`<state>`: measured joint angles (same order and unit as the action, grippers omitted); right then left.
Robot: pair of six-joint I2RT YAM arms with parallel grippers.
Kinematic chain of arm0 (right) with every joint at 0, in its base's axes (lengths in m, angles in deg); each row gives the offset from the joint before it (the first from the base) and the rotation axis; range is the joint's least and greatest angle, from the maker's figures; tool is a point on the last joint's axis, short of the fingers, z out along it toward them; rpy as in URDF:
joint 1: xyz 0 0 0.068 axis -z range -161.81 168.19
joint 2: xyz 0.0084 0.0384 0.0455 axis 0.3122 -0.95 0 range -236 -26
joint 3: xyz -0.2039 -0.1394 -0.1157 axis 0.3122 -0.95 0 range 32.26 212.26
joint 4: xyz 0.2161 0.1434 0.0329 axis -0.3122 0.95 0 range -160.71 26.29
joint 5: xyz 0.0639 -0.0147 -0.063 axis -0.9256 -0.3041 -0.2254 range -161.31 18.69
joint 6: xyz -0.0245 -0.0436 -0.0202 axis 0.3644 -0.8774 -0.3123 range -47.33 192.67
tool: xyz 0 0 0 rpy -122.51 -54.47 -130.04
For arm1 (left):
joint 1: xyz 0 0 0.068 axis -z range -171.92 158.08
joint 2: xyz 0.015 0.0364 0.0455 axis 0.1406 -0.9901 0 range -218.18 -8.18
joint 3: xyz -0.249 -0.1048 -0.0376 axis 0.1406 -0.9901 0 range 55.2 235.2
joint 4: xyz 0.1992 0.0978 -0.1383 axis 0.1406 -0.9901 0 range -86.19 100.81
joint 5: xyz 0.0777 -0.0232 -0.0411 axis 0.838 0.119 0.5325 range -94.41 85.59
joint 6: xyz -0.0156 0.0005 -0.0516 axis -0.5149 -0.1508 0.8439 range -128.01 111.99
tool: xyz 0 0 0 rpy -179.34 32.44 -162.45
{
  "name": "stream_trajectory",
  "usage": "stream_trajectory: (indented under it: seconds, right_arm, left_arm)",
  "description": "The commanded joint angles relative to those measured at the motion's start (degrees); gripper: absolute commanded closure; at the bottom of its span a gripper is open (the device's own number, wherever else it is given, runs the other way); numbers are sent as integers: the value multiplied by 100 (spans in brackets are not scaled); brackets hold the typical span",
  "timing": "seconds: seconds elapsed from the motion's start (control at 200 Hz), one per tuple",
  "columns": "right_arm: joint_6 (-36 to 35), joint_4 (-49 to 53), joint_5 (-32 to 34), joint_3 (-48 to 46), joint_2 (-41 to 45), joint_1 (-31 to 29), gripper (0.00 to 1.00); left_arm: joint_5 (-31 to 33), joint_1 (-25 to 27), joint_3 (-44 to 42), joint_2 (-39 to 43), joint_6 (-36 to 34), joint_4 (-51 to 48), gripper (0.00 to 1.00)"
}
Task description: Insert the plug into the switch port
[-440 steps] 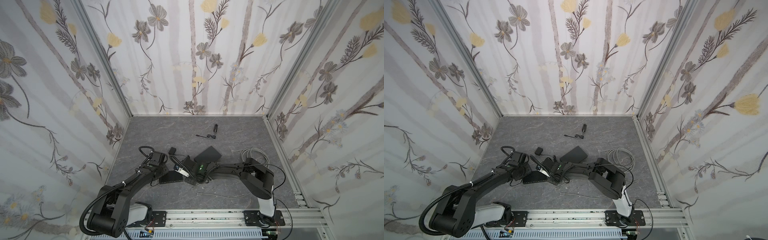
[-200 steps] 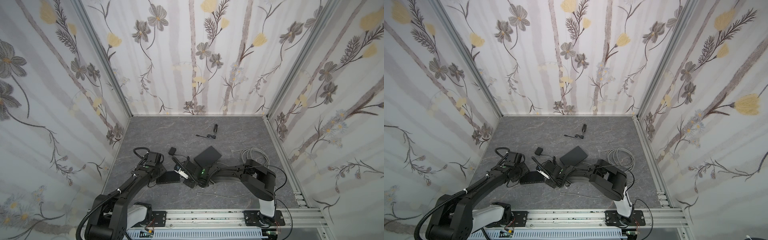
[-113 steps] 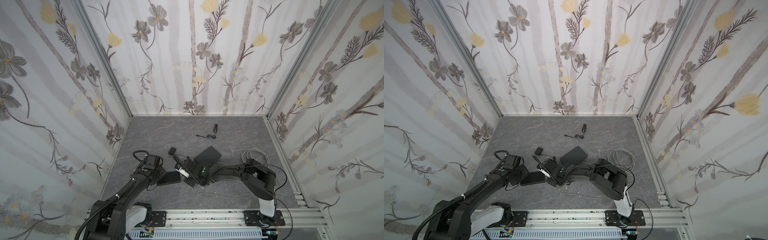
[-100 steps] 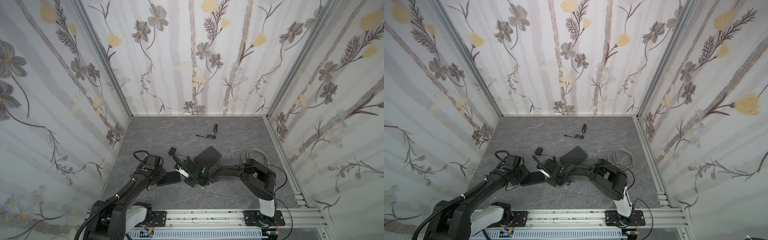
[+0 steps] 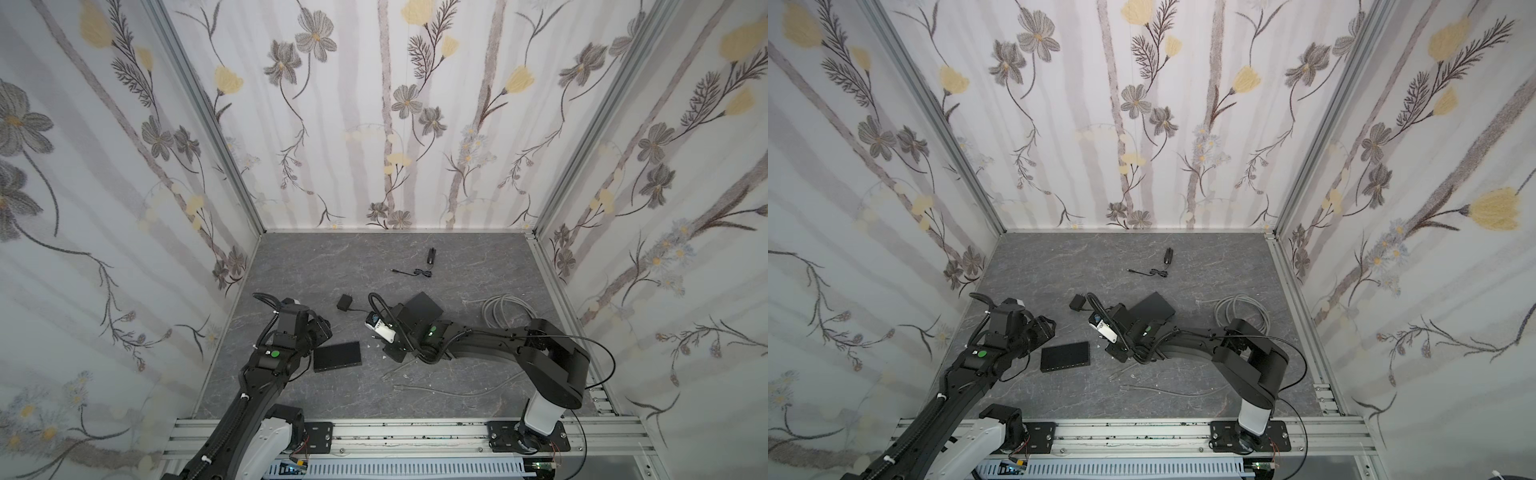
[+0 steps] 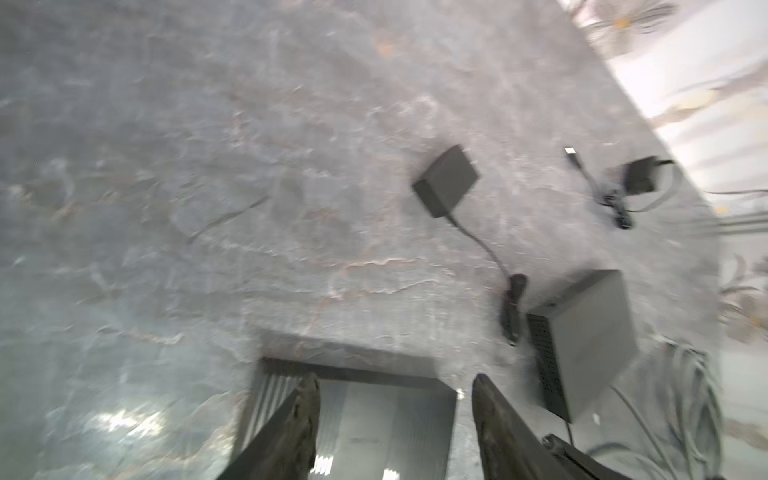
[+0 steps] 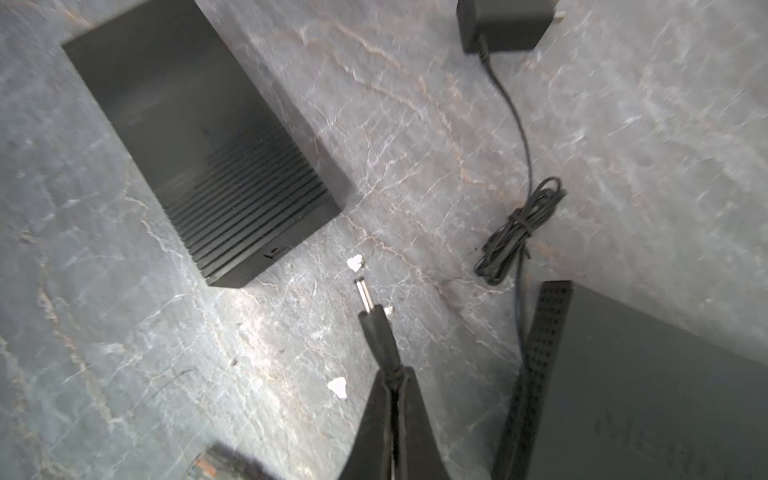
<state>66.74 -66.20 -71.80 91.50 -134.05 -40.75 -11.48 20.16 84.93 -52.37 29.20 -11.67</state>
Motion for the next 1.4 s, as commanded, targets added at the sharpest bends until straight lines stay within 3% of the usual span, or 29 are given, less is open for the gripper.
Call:
stream_trajectory:
  seconds: [0.0, 0.105, 0.185, 0.28, 0.42, 0.525, 0.705, 0.874, 1.019, 1.219, 1.294, 1.349, 1.394]
  right_arm:
    - [-699, -78, -449, 26, 217, 5, 100]
    - [-1021, 287, -255, 155, 319, 4, 100]
    - [-1152, 391, -140, 111, 470, 6, 100]
    - [-1242, 464, 0, 6, 657, 5, 100]
    - [-1259, 594, 80, -77, 780, 22, 100]
    - [-1270, 595, 19, -190, 933, 58, 100]
    - [-1292, 566, -123, -527, 1277, 66, 100]
    - [-1348, 394, -130, -818, 1556, -138, 100]
    - [-1340, 348, -65, -873, 1619, -258, 100]
    - [-1384, 223, -134, -1109, 2075, -276, 100]
    - [-1430, 238, -176, -1162, 2220, -278, 100]
    - [-1462, 252, -212, -1198, 2300, -287, 100]
    - [-1485, 277, -227, -1213, 2336, -292, 100]
  left_arm:
    - [-1446, 17, -262, 378, -595, 1003, 46]
    - [-2126, 183, -627, 472, -915, 1897, 57]
    - [-2259, 474, -929, 484, -1109, 2740, 59]
    - [-2083, 976, -1114, 466, -1960, 3351, 59]
    - [-2937, 1074, -1402, 24, -2265, 4599, 67]
    - [-3065, 1419, -1528, -175, -2668, 5014, 66]
    - [-2685, 2485, -1497, -146, -4209, 4440, 58]
    - [-2867, 2528, -1634, -38, -4442, 4366, 58]
    - [-2881, 2554, -1575, -20, -4707, 3854, 77]
    - [-2791, 2559, -1559, -115, -4780, 3736, 78]
    - [-2721, 2563, -1532, -199, -4776, 3700, 75]
    - [-2625, 2563, -1515, -239, -4743, 3684, 64]
    - [-2580, 2565, -1510, -264, -4722, 3711, 61]
